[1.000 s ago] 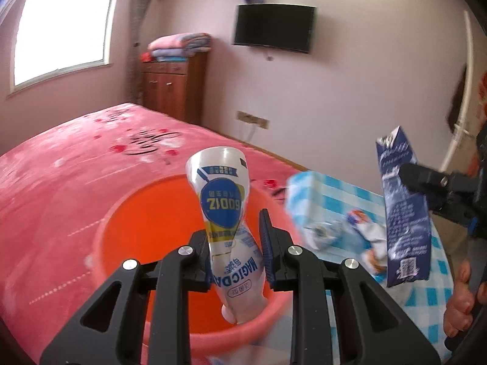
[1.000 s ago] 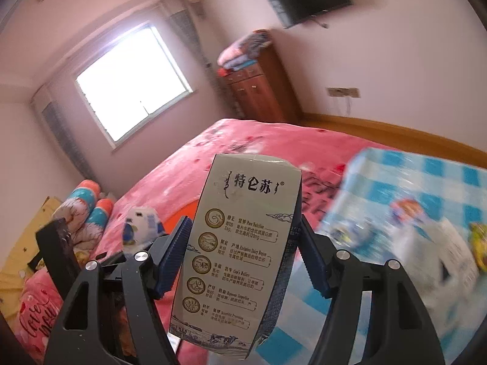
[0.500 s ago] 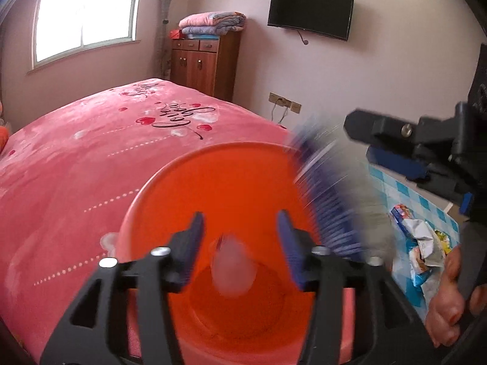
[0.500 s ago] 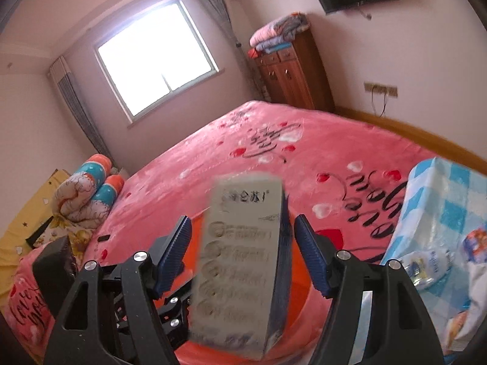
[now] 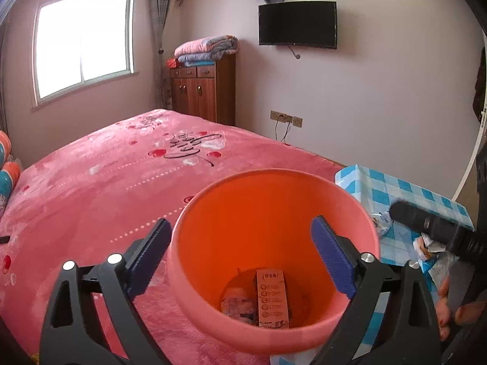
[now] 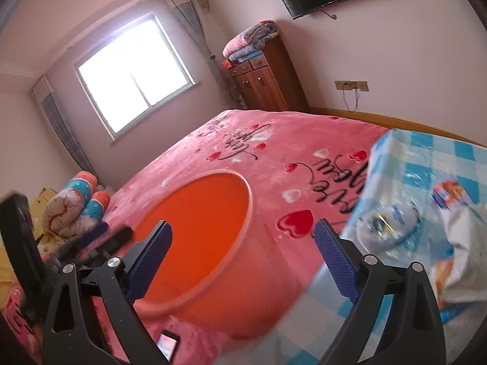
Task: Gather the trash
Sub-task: 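Carry both items to the orange bucket and open both tools to drop them, then move both tools back over the table toward the remaining trash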
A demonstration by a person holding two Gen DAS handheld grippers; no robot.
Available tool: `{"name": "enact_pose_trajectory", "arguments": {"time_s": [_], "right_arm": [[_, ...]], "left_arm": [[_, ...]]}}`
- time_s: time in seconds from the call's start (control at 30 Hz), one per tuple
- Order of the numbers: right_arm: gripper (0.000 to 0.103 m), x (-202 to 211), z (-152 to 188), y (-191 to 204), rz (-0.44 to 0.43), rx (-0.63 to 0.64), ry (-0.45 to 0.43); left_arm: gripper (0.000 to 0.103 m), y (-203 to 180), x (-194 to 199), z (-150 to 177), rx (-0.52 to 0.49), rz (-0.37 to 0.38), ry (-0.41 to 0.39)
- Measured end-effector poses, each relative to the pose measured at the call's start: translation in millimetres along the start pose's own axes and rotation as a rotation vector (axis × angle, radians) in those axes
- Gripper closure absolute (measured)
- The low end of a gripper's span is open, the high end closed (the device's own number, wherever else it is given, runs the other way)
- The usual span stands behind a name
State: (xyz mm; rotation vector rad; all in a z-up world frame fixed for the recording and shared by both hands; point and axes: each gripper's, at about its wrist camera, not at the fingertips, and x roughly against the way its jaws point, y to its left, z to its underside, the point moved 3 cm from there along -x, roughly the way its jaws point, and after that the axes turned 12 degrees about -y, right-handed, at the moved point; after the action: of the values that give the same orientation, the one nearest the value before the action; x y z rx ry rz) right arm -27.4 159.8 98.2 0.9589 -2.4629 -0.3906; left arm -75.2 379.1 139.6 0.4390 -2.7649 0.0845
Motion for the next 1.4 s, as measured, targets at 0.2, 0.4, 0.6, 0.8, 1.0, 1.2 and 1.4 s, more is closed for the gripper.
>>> {"name": "enact_pose_trajectory", "arguments": {"time_s": [0.2, 0.4, 0.6, 0.8, 1.0, 1.2, 1.4], "right_arm": [[0.008, 33.7, 17.5, -13.9, 0.065, 0.046, -0.055], [0.006, 64.3, 28.1, -34.7, 0.12, 0.062, -0.114], [0.005, 87.8, 41.0, -49.4, 0.172, 0.104, -0.14], [0.005, 108.4, 51.3, -63.4, 0.204, 0.123, -0.164], [0.005, 125.9, 58.6, -79.9, 0.218, 0.118, -0.183], [0.005, 139.4, 61.7, -98.8, 0.239, 0.099, -0.2], [0.005, 151.7, 66.5, -119.6, 0.264, 0.094, -0.2]], "left_arm": [[0.007, -2.4, 13.2, -0.5, -0.01, -0.009, -0.011], [0.005, -6.7, 26.5, -4.9, -0.013, -0.018, -0.028], [0.004, -15.6, 34.2, -3.6, -0.003, -0.025, -0.036], [0.004, -27.3, 42.3, -3.5, -0.003, -0.02, -0.041], [0.004, -45.0, 50.0, -1.2, -0.012, -0.015, -0.051], [0.004, -75.0, 49.2, 8.3, -0.025, 0.03, -0.021], [0.004, -107.2, 45.3, 20.1, -0.02, 0.09, 0.025]]}}
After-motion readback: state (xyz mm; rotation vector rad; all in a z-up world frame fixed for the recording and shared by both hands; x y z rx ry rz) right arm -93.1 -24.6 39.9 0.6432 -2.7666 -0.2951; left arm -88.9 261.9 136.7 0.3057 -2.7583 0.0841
